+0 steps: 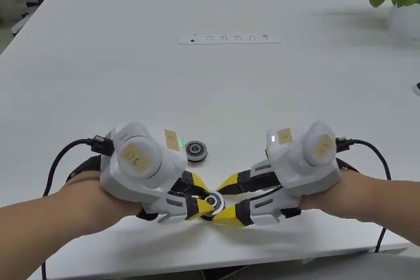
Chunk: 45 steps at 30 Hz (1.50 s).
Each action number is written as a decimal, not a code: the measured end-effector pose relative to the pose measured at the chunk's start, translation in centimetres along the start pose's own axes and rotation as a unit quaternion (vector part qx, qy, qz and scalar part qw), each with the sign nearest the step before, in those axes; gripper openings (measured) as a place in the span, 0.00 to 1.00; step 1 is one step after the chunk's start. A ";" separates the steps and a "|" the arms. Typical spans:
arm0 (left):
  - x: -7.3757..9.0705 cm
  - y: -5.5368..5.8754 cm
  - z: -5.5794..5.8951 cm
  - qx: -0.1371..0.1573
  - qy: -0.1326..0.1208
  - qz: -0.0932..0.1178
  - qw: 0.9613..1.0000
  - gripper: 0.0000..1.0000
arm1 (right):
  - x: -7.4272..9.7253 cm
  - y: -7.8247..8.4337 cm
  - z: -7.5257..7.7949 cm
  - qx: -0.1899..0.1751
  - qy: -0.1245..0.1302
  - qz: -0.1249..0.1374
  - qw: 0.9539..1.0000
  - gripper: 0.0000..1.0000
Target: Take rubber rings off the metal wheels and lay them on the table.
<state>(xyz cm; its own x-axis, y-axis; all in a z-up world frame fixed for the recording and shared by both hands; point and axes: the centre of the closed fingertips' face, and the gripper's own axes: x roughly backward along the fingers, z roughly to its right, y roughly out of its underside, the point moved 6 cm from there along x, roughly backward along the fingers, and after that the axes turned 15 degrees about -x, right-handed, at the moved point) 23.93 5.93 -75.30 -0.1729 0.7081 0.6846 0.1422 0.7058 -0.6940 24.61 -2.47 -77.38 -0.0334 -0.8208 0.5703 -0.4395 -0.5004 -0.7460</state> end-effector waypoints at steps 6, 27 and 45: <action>0.0 0.0 0.0 -0.001 -0.002 -0.001 1.000 0.13 | 0.3 0.1 0.1 -0.008 -0.004 -0.002 1.000 0.22; -0.1 0.0 0.1 -0.004 -0.009 -0.007 1.000 0.13 | 0.9 0.5 0.6 -0.034 -0.004 -0.016 0.999 0.02; 0.0 0.0 0.1 -0.003 -0.012 -0.013 1.000 0.12 | 1.6 0.3 1.3 -0.165 -0.013 0.005 0.986 0.00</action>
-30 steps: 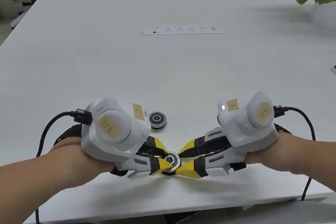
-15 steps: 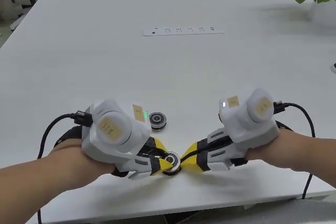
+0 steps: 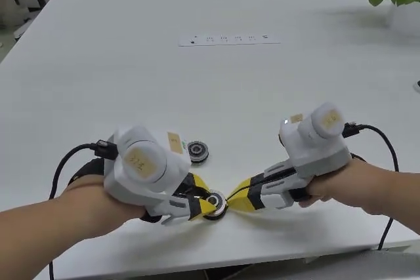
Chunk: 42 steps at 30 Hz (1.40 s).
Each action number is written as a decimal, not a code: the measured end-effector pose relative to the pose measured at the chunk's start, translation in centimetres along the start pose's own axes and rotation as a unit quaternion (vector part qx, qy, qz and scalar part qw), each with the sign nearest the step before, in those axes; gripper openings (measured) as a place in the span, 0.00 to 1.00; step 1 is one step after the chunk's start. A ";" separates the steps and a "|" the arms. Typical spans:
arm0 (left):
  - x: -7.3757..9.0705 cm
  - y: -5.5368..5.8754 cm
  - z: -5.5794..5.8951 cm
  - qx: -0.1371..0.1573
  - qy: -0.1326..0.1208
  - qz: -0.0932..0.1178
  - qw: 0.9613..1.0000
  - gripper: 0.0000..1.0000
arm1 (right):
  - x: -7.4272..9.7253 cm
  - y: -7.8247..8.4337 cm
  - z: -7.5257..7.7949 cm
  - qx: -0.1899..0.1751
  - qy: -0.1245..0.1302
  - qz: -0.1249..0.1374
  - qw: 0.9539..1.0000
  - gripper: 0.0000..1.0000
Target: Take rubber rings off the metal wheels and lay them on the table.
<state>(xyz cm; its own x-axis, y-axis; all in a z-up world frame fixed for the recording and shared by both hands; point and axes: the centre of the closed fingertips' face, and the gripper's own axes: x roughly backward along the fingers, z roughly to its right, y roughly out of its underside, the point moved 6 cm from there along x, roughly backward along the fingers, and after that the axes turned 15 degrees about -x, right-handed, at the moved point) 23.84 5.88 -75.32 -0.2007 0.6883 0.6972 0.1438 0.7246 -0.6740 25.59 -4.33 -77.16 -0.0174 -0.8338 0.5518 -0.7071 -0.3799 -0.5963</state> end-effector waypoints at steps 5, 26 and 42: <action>0.0 0.0 0.0 0.001 -0.001 -0.004 1.000 0.12 | 0.1 -0.3 0.0 -0.023 -0.006 0.015 1.000 0.00; 0.0 -0.1 0.0 0.013 -0.005 -0.013 1.000 0.12 | -0.6 -0.9 -1.7 -0.021 -0.043 0.026 0.999 0.00; -0.1 -0.2 -0.1 0.008 -0.005 -0.008 1.000 0.12 | -0.4 -0.6 -1.5 0.008 -0.037 0.021 0.999 0.00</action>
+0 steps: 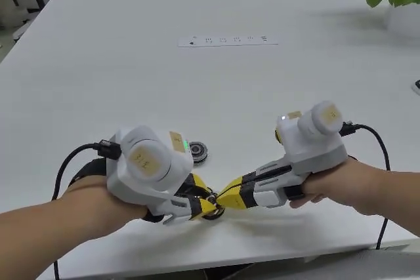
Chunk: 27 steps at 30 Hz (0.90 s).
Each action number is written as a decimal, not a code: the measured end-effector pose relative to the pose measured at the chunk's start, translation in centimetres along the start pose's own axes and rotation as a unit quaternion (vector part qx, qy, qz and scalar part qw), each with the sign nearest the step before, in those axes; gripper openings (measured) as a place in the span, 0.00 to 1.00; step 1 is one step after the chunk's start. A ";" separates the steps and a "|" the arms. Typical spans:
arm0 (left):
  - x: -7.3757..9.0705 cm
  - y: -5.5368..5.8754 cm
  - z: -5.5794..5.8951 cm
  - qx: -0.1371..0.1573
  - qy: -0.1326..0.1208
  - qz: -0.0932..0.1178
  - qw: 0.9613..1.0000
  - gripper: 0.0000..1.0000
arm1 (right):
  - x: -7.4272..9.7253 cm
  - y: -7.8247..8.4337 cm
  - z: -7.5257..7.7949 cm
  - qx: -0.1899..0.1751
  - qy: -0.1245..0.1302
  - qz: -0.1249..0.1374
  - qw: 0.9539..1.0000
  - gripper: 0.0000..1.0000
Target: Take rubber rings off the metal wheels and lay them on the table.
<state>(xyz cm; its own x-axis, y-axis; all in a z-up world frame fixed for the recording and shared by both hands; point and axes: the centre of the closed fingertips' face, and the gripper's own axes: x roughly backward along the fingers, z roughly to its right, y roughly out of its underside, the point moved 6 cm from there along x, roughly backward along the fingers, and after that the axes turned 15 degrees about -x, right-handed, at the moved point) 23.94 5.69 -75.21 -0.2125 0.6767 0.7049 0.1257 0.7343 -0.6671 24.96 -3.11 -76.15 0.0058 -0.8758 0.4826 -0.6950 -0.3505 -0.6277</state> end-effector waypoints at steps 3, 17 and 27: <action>0.0 0.0 0.0 0.002 0.001 0.001 1.000 0.13 | 0.1 0.0 0.1 0.001 0.001 0.001 1.000 0.00; 0.6 -0.4 -0.1 -0.002 0.005 0.012 1.000 0.14 | 0.4 -0.1 0.3 -0.004 0.007 0.006 1.000 0.00; 2.2 -0.7 0.4 0.008 0.004 0.029 1.000 0.23 | 0.5 -0.3 0.0 -0.004 0.004 0.009 1.000 0.00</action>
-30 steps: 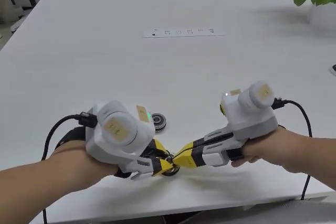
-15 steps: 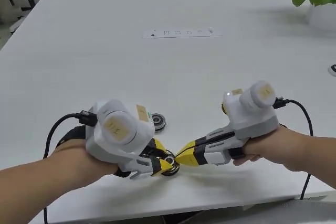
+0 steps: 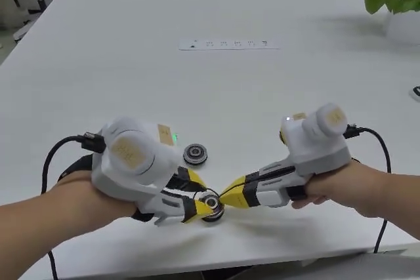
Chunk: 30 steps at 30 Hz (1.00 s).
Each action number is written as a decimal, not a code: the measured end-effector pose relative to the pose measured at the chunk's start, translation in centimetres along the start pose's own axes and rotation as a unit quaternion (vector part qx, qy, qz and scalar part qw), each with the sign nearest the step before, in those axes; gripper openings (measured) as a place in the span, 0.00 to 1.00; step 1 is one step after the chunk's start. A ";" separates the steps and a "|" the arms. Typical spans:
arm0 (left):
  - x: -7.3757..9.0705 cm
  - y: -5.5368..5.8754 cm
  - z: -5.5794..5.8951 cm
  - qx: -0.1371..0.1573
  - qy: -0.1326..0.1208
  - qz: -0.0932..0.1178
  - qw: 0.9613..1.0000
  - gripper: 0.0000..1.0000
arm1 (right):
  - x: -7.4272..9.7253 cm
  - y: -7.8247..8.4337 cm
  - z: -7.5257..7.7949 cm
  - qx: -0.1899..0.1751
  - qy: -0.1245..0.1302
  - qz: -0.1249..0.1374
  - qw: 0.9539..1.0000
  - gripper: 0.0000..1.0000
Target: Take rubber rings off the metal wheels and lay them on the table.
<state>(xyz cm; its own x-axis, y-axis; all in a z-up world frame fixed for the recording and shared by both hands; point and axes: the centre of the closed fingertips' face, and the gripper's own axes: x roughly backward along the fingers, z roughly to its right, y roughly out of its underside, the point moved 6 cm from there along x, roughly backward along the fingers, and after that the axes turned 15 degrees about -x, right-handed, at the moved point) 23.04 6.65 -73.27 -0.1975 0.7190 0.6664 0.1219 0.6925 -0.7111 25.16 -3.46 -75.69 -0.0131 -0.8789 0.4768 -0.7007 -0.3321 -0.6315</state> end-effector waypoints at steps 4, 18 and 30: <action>0.8 0.0 0.2 0.004 -0.004 0.006 1.000 0.26 | 0.1 -0.2 -0.2 0.000 -0.002 0.001 1.000 0.00; 3.4 0.0 0.1 0.020 -0.030 0.026 0.999 0.42 | 0.3 -0.8 -0.9 0.004 -0.009 0.007 1.000 0.00; 5.5 1.1 0.1 0.026 -0.054 0.030 0.998 0.55 | -0.3 -1.9 -2.1 0.010 -0.022 0.010 1.000 0.00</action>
<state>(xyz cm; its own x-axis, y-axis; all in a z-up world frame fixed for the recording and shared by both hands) 22.02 11.30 -70.41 -0.2960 0.7459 0.5967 0.0867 0.6431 -0.7609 25.01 -1.82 -73.33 0.0038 -0.8994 0.4372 -0.6858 -0.3205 -0.6534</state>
